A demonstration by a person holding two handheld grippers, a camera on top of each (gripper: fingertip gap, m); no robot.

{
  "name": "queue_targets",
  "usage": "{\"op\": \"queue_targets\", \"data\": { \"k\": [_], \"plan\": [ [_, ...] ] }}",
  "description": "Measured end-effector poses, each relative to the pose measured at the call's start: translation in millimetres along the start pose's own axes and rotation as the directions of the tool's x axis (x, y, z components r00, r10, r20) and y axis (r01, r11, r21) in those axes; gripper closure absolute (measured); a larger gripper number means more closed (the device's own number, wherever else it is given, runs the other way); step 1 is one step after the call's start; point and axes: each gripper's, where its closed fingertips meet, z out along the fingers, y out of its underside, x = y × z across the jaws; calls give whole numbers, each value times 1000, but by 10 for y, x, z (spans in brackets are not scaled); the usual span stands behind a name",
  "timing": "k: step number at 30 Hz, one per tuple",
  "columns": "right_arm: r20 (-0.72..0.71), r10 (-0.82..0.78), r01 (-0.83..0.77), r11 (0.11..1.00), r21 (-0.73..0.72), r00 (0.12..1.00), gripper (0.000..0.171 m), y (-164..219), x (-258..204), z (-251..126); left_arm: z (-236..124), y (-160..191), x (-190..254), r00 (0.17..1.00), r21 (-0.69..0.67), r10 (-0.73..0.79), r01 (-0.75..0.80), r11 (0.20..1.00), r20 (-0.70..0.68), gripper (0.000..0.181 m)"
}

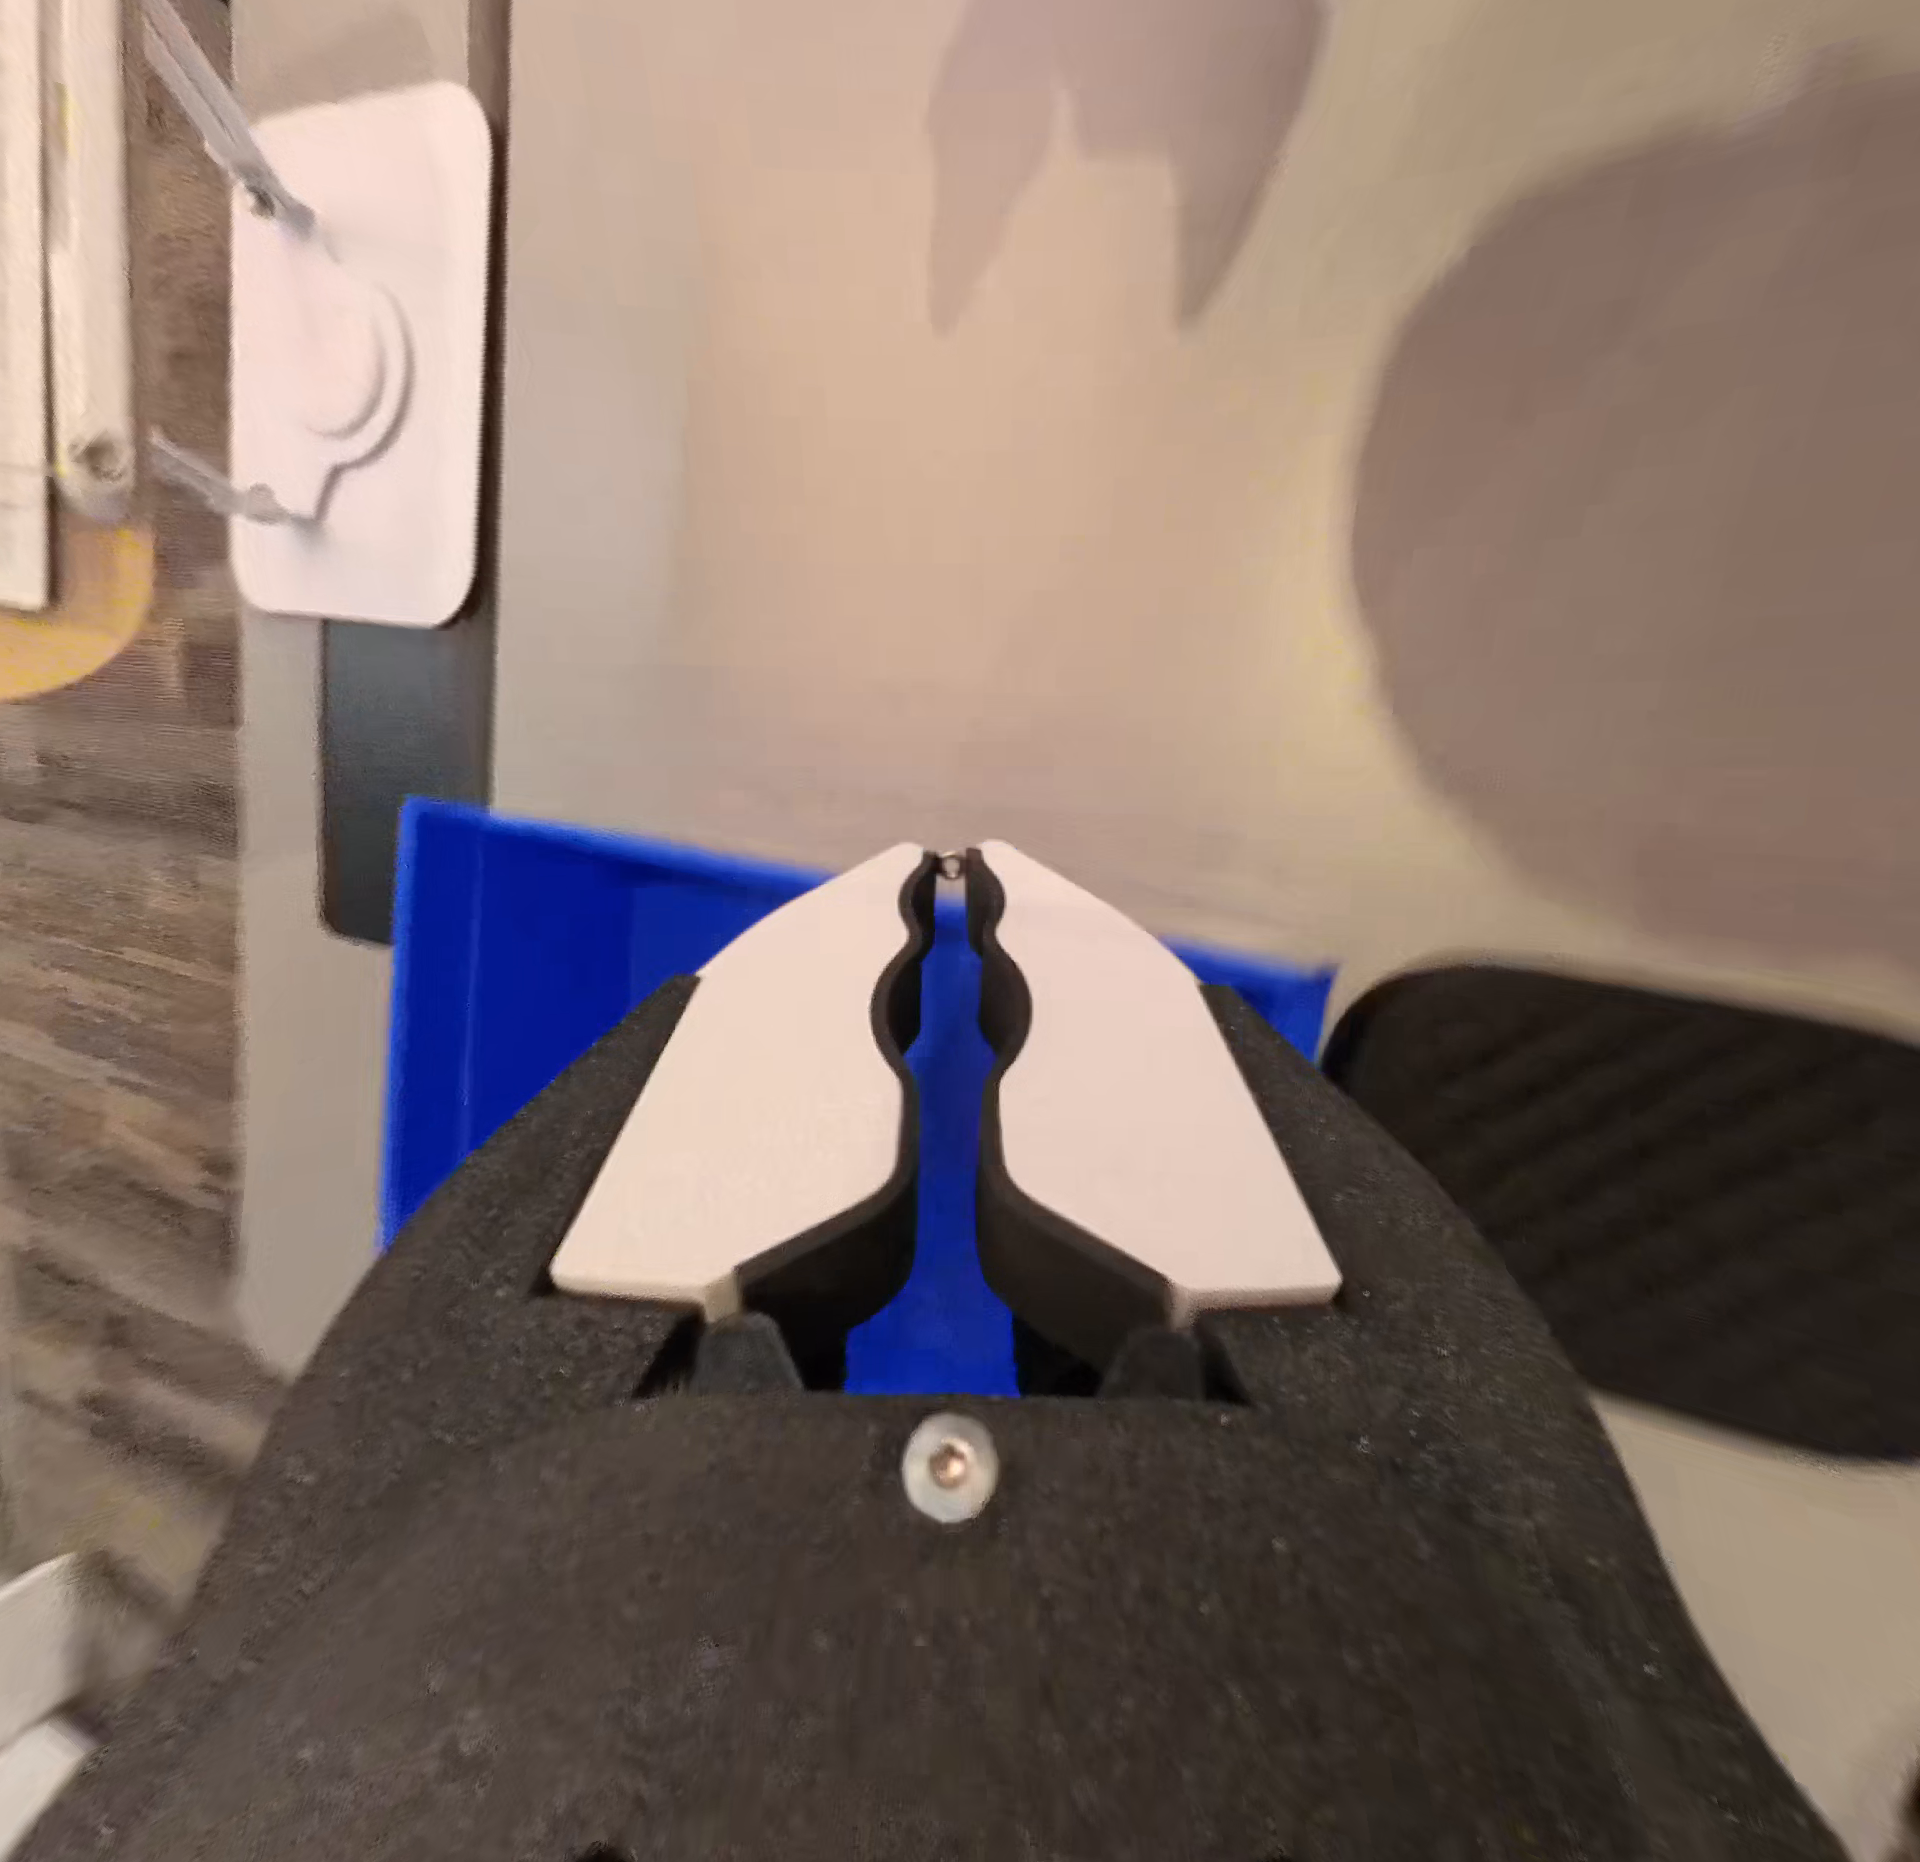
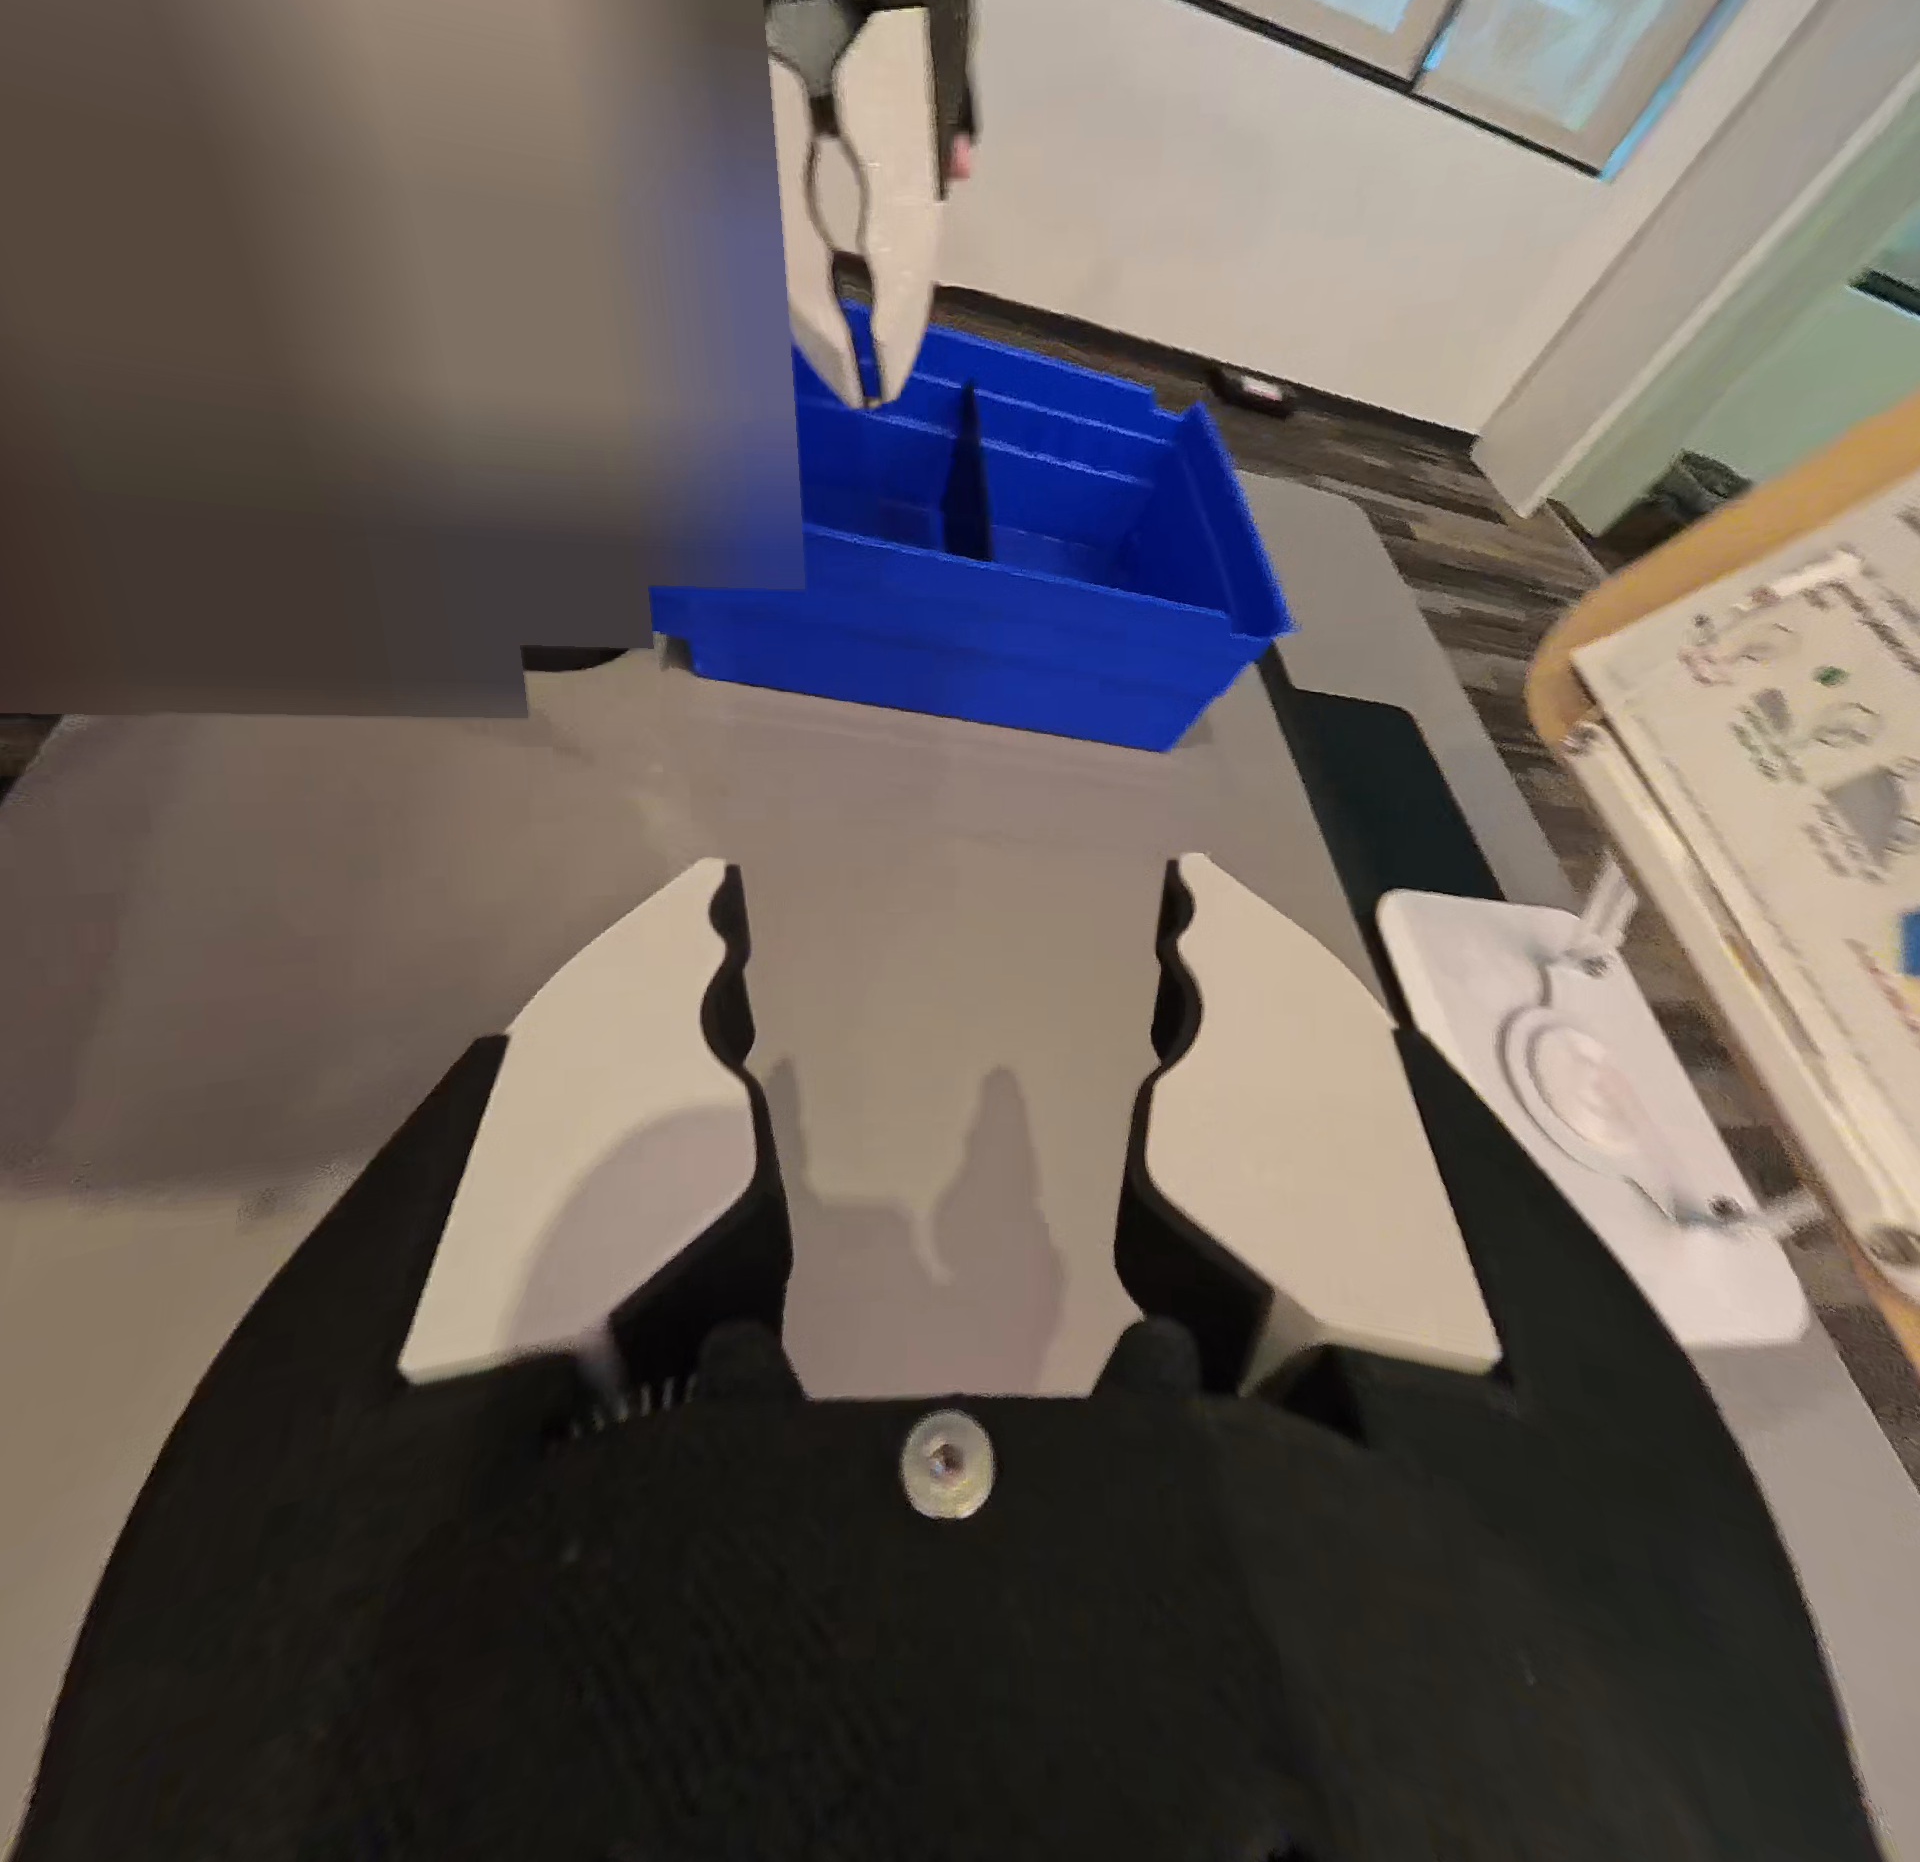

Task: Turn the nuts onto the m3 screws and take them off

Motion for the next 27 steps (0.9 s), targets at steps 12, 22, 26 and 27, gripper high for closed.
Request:
{"op": "queue_targets", "data": {
  "k": [12, 22, 26, 27],
  "plan": [
    [-129, 123, -139, 982, -130, 984, 93, 99, 174, -528, 1671, -887, 653, 963, -111, -213, 197, 974, -166, 176],
    [-124, 198, -215, 967, -137, 972, 93, 195, 228, -783, 2067, -833, 661, 961, -263, -223, 176, 949, -161, 176],
    [-125, 199, -216, 965, -145, 972, 93, 215, 231, -848, 2092, -842, 654, 945, -261, -272, 221, 940, -179, 176],
    [-125, 197, -214, 966, -146, 972, 93, 216, 232, -861, 2092, -839, 648, 943, -260, -281, 230, 938, -177, 176]
  ]
}}
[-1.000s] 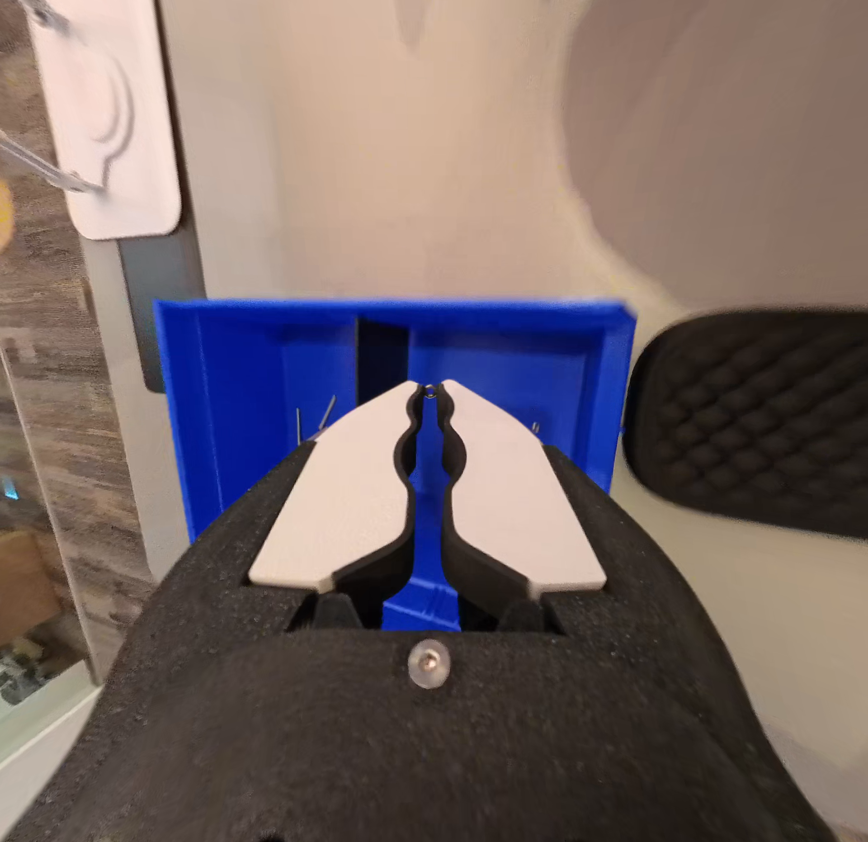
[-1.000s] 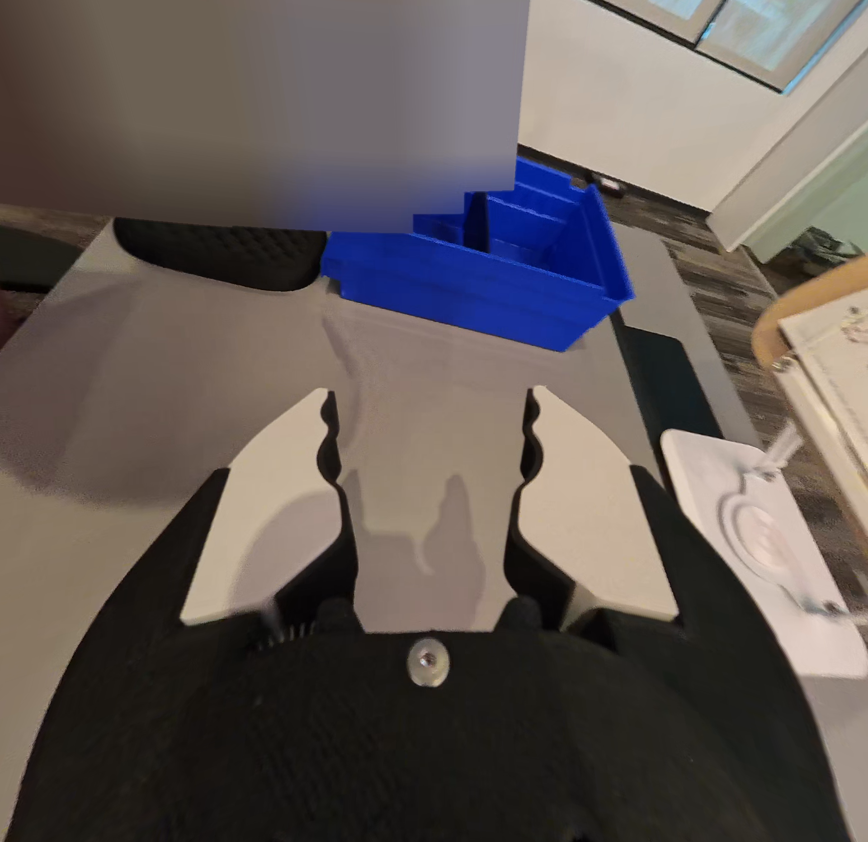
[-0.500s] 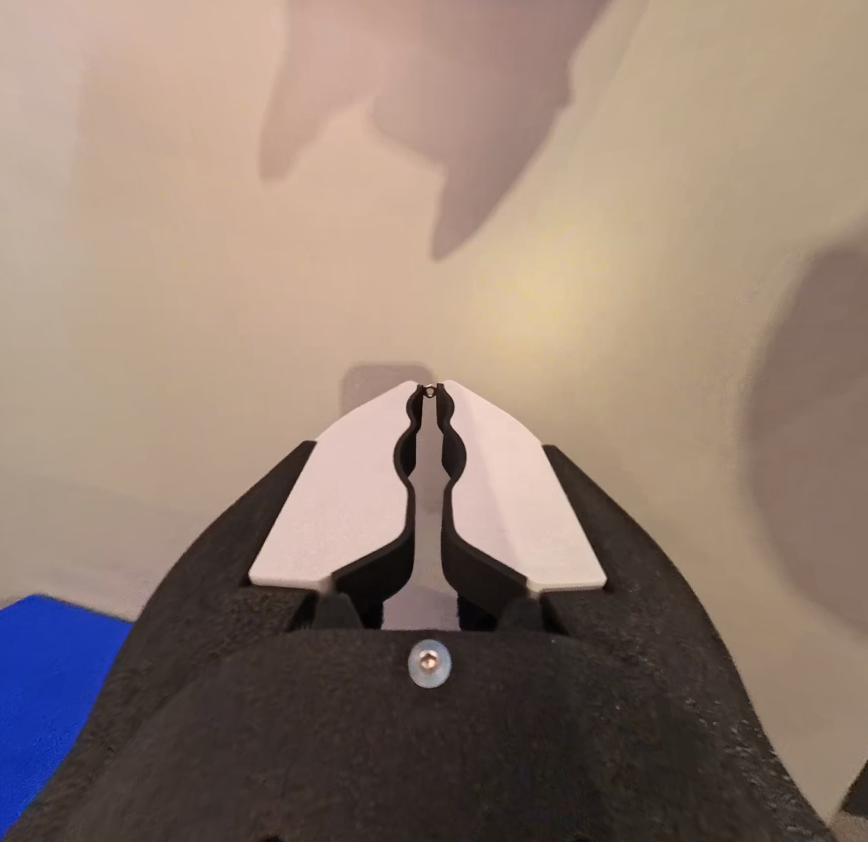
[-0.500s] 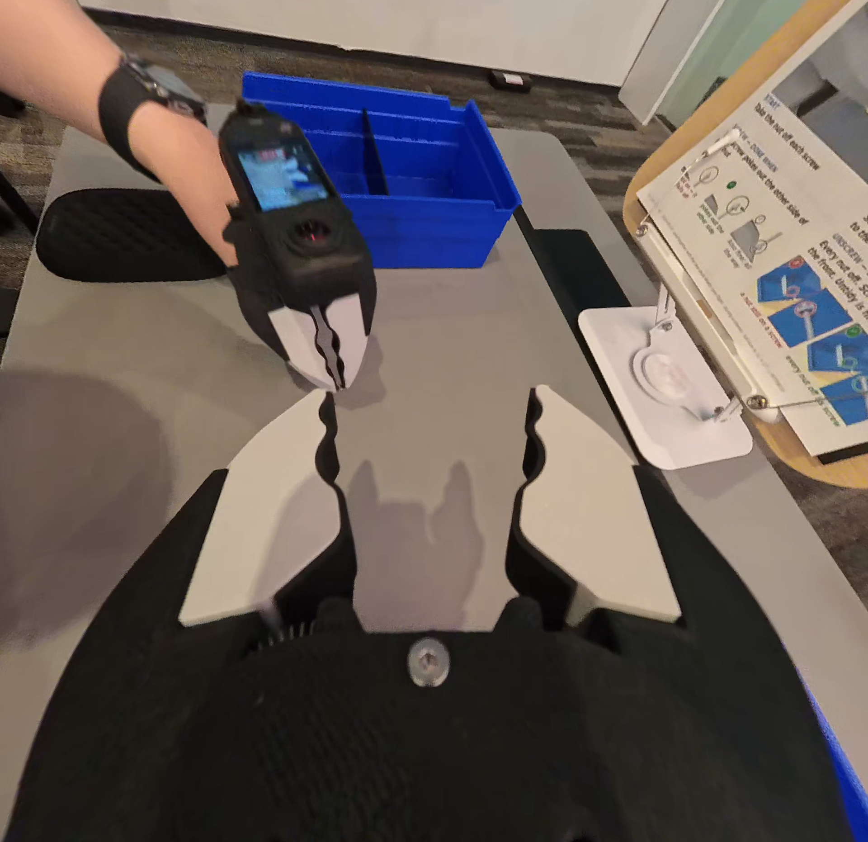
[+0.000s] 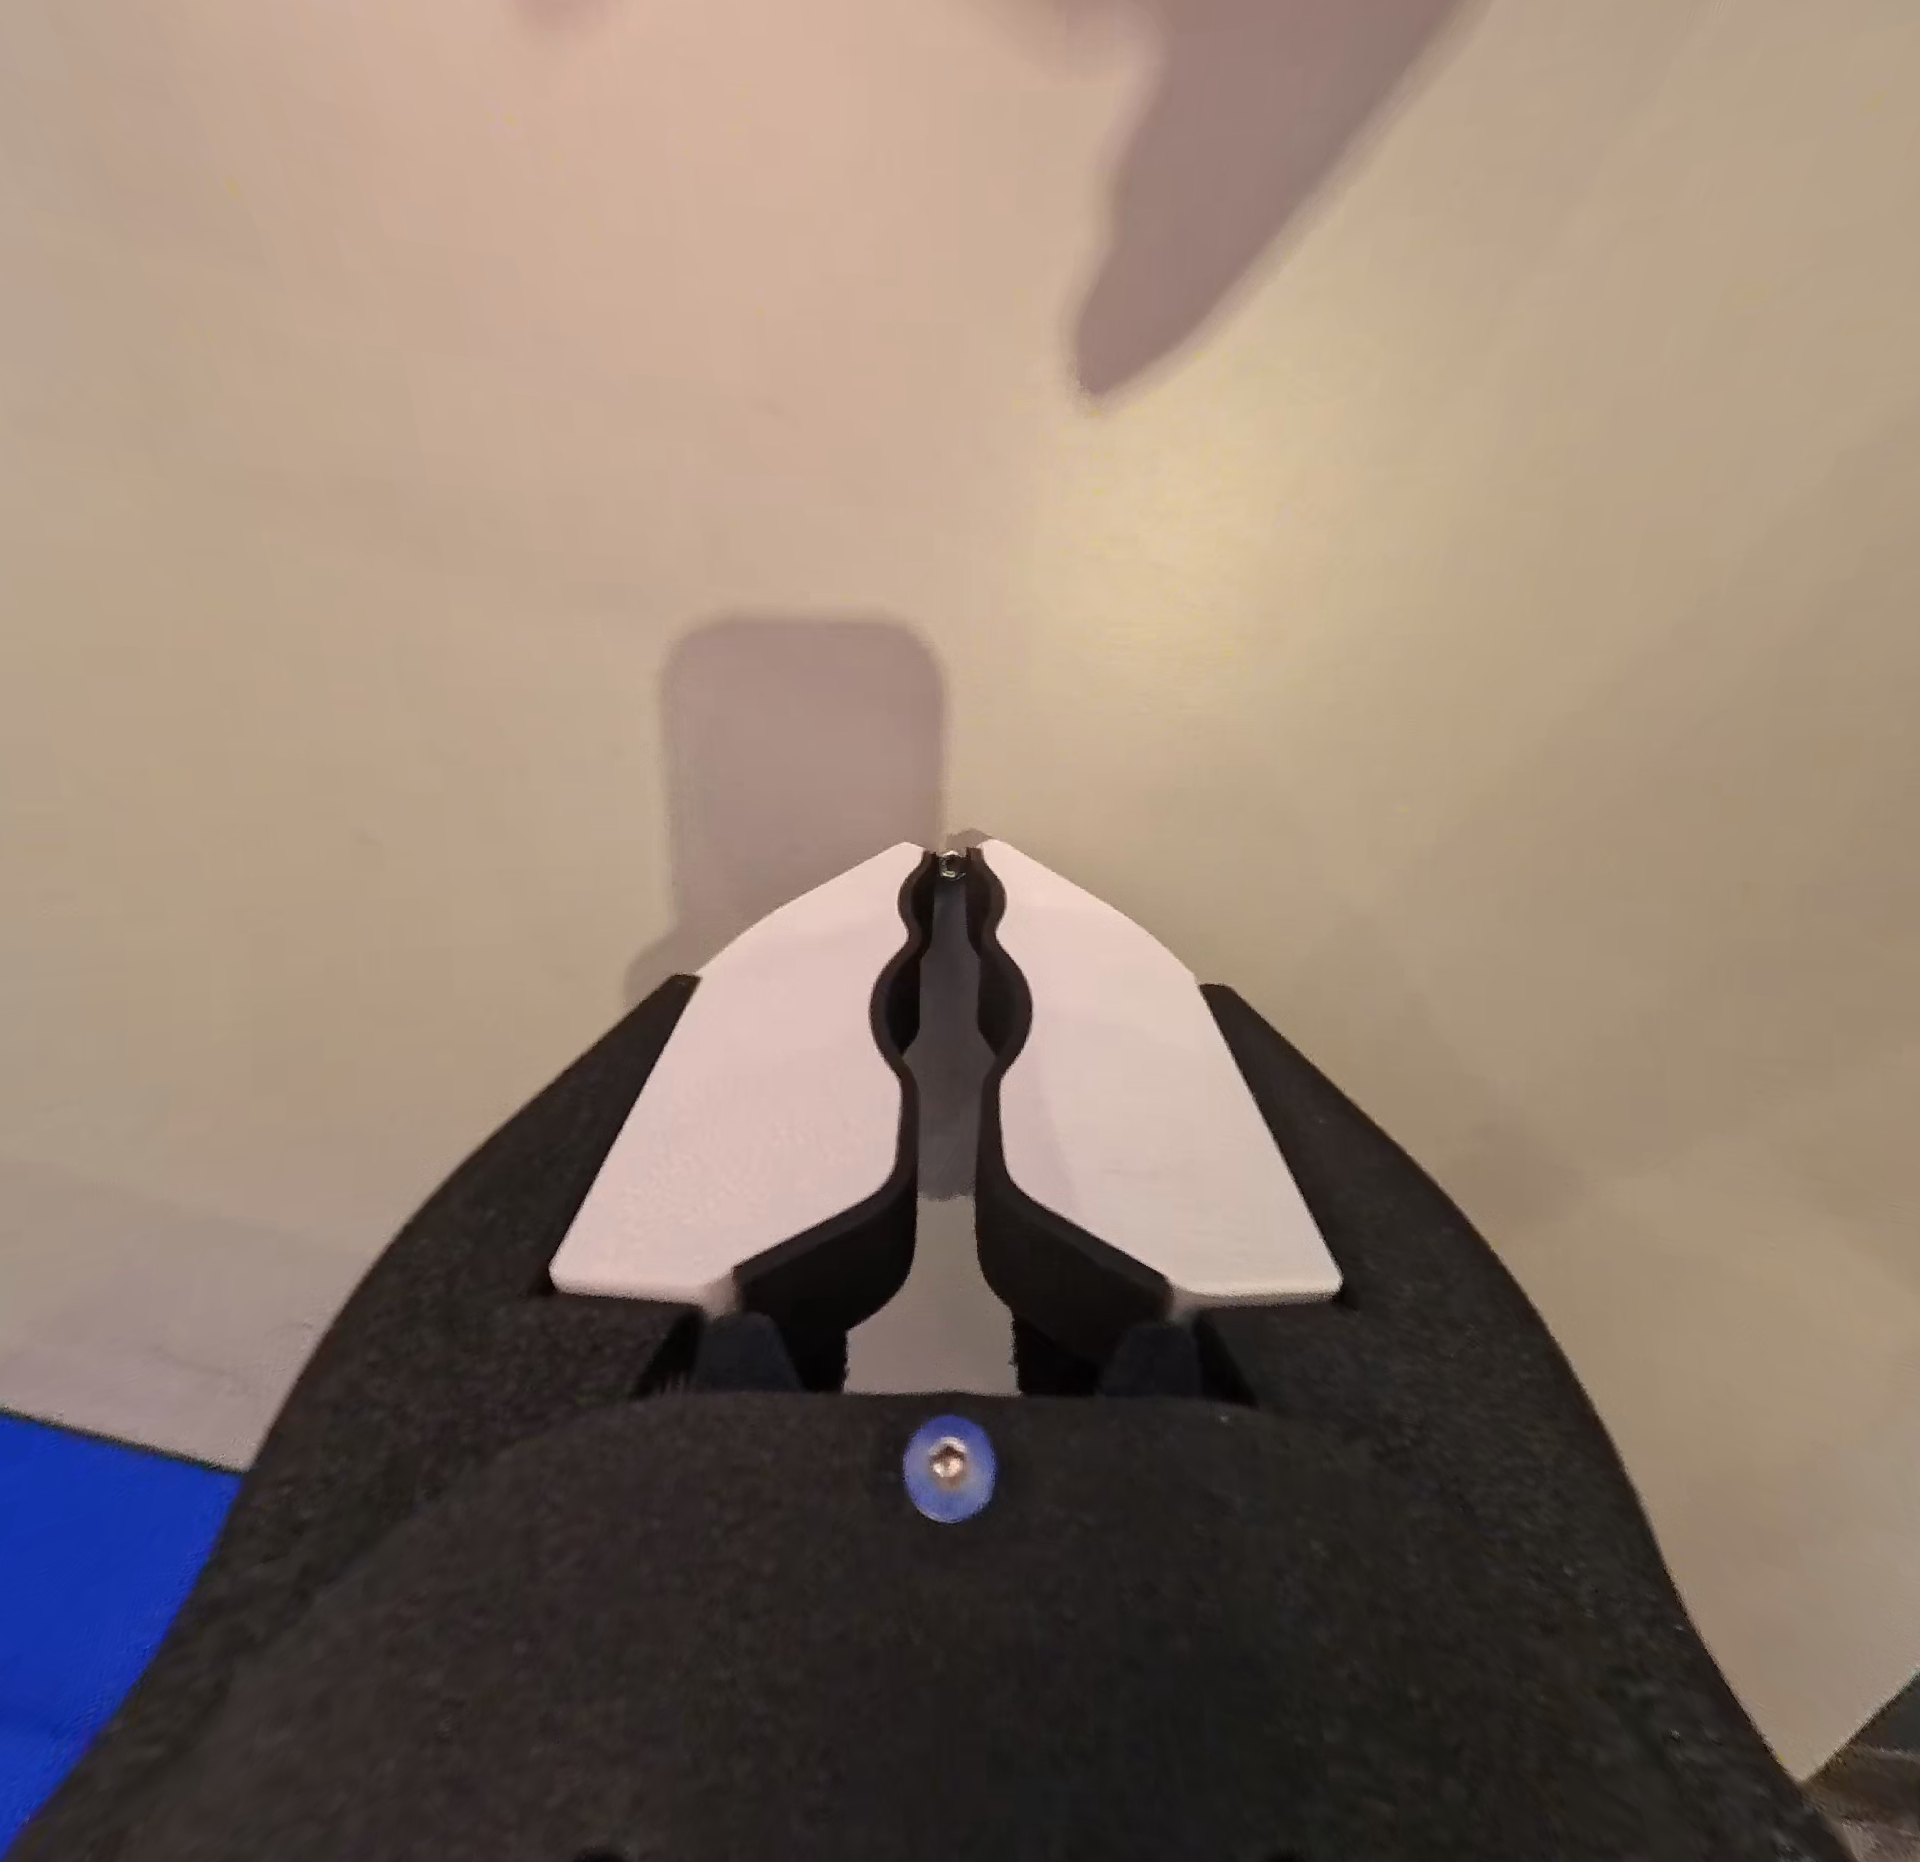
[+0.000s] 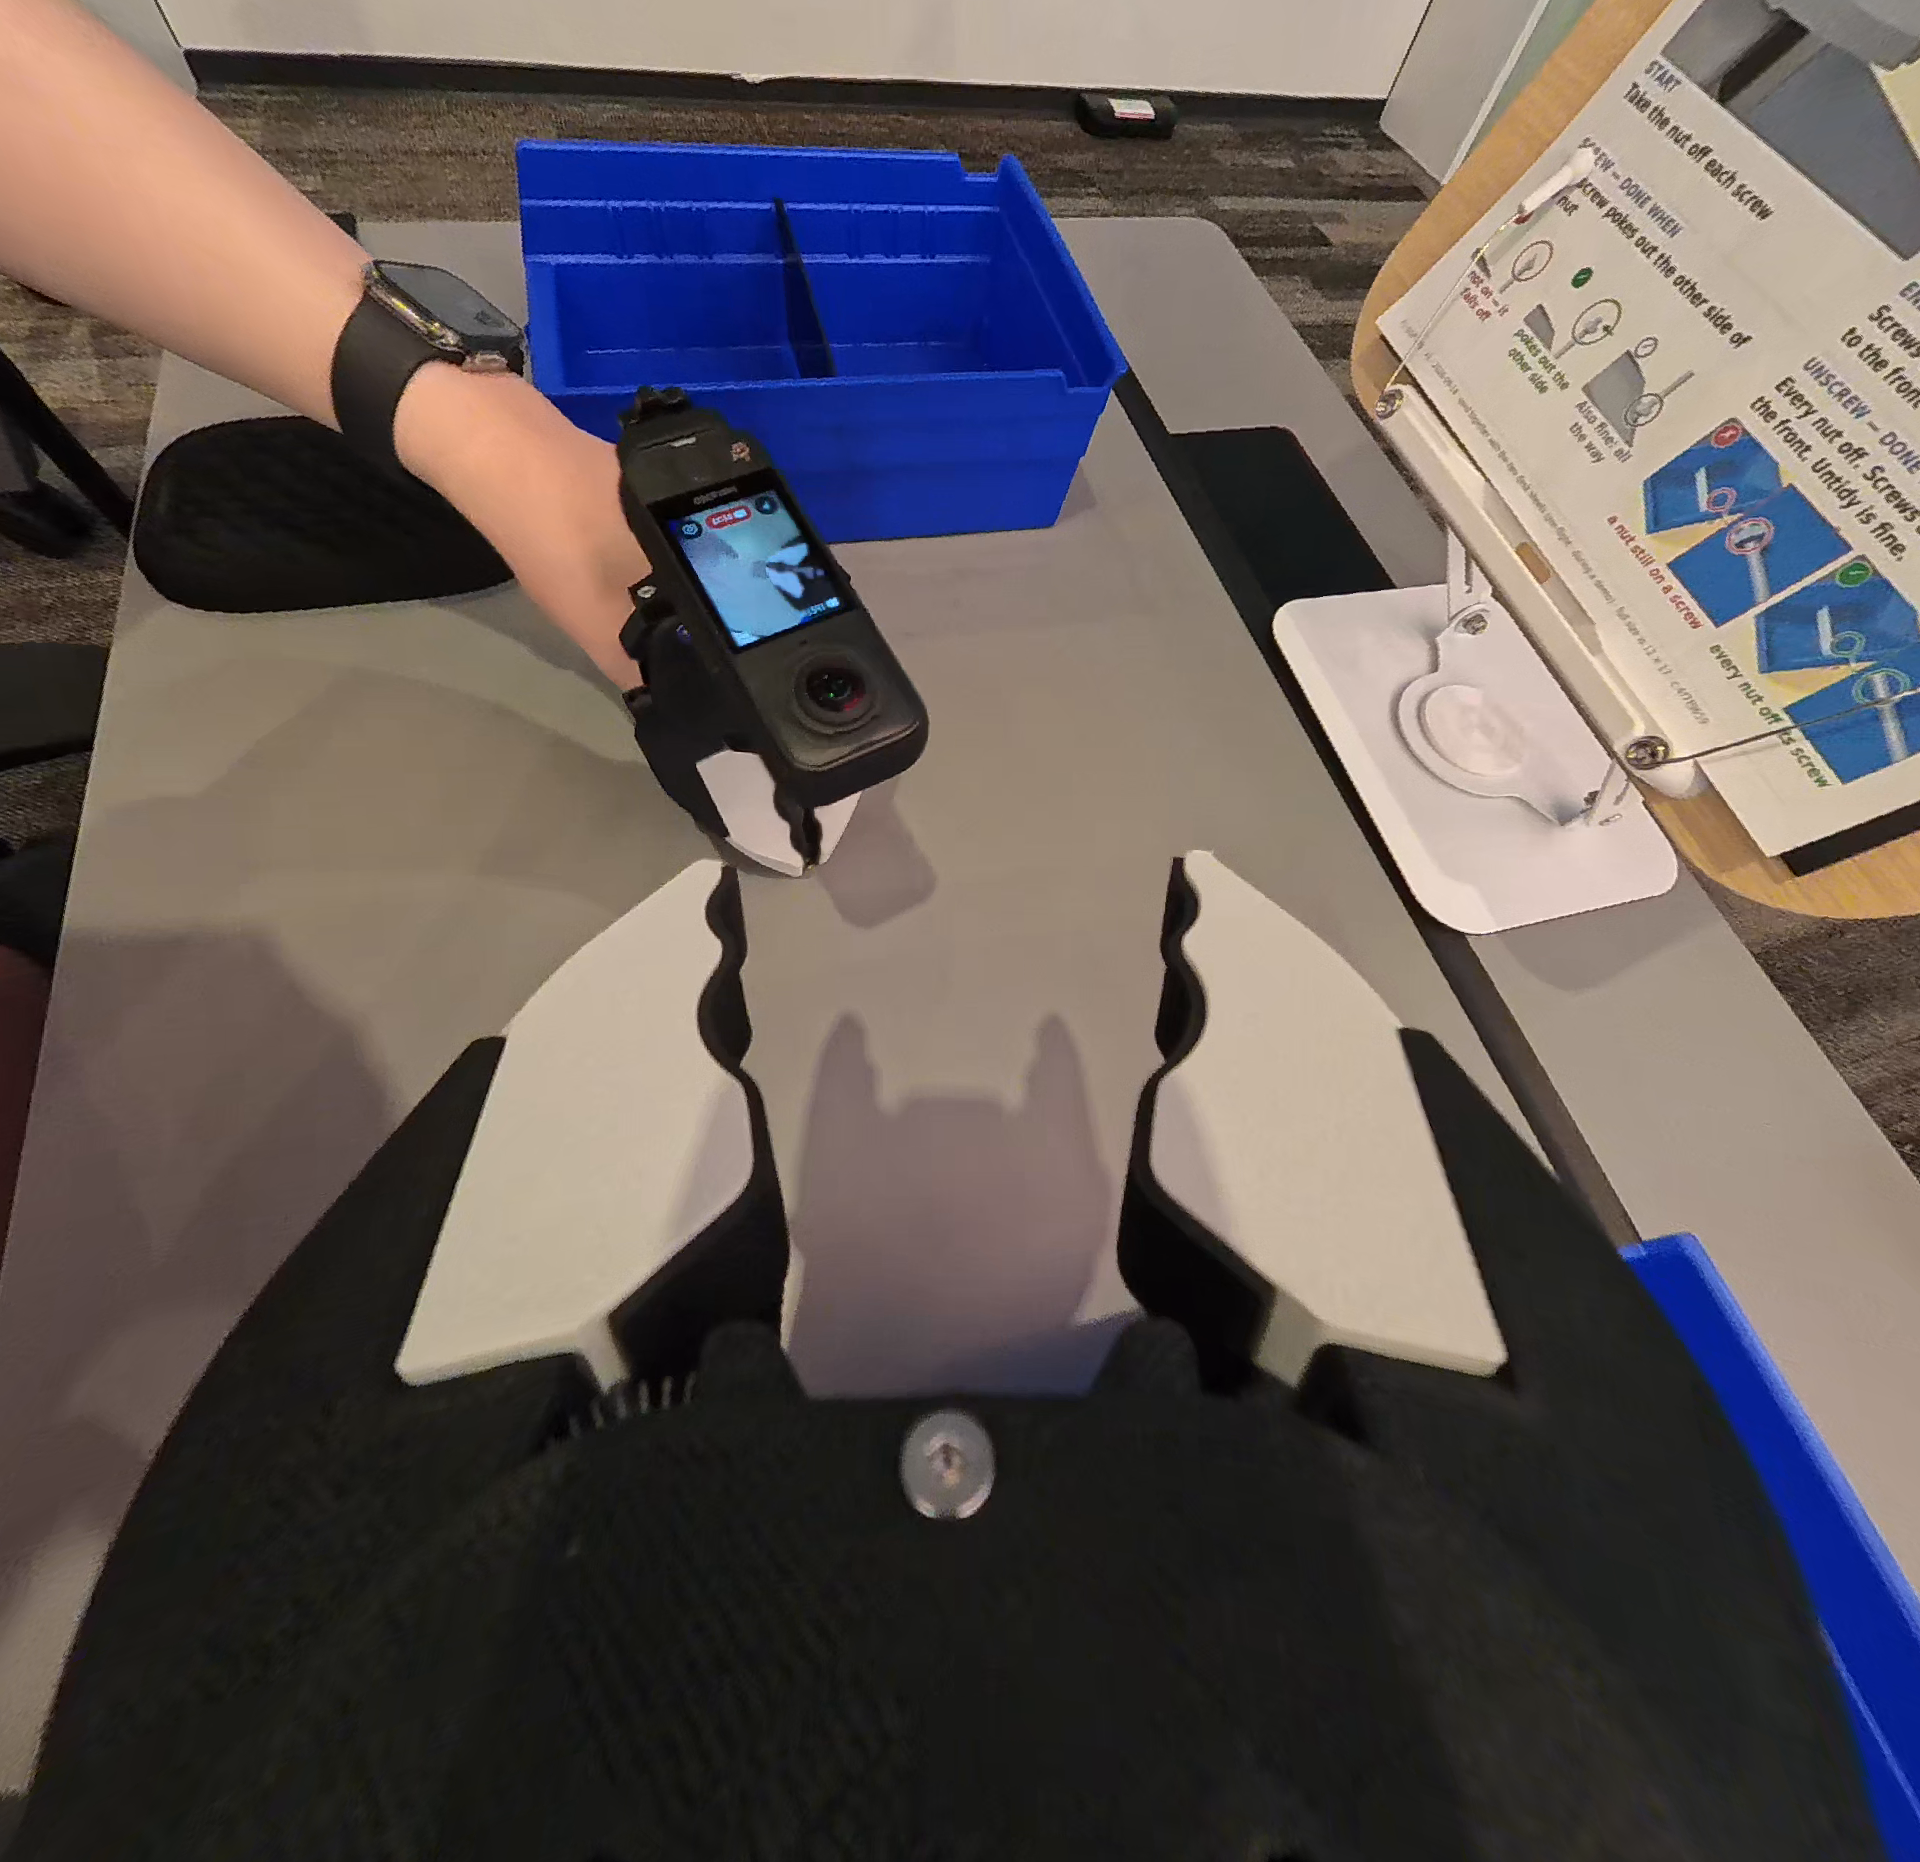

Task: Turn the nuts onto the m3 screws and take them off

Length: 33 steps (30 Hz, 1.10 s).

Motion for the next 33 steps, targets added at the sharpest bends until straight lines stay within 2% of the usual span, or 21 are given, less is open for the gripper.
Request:
{"op": "queue_targets", "data": {
  "k": [3, 6, 9, 15, 18, 22, 25, 28, 30, 33],
  "plan": [
    [-6, -2, 2, 1000, 2, 1000, 93, 5, 18, -38, 1, 1, -13, 1000, 18, -15, 15, 1000, 5, 175],
    [-15, 2, -2, 1000, 8, 1000, 93, 7, 40, -88, -7, -8, -40, 999, 44, -42, 41, 998, 17, 158],
    [-34, 3, -3, 1000, 20, 999, 92, -1, 65, -151, -108, -33, -43, 997, 92, -80, 80, 993, 4, 149],
    [-75, 6, -2, 998, 57, 997, 92, -46, 109, -302, -844, -9, -184, 978, 275, -208, 198, 941, 6, 148],
    [-96, 10, -4, 998, 64, 995, 92, -53, 141, -326, -1253, 263, -392, 958, 289, -275, 240, 927, 84, 142],
    [-102, 17, -10, 998, 68, 995, 92, -61, 171, -282, -1794, 822, -979, 894, 279, -332, 251, 927, 300, 144],
    [-103, 12, -8, 999, 40, 995, 93, -26, 181, -207, -2026, 1195, -1405, 851, 281, -403, 317, 906, 336, 145],
    [-107, 4, -5, 1000, -8, 994, 93, 45, 194, -112, -1980, 1538, -1784, 836, 229, -418, 356, 906, 357, 150],
    [-110, 8, -12, 999, -36, 994, 92, 91, 207, -49, -1781, 1759, -1942, 828, 166, -463, 433, 886, 316, 150],
    [-113, 11, -19, 997, -71, 994, 92, 149, 222, 39, -1396, 2037, -2122, 744, 111, -623, 616, 780, 241, 147]
  ]
}}
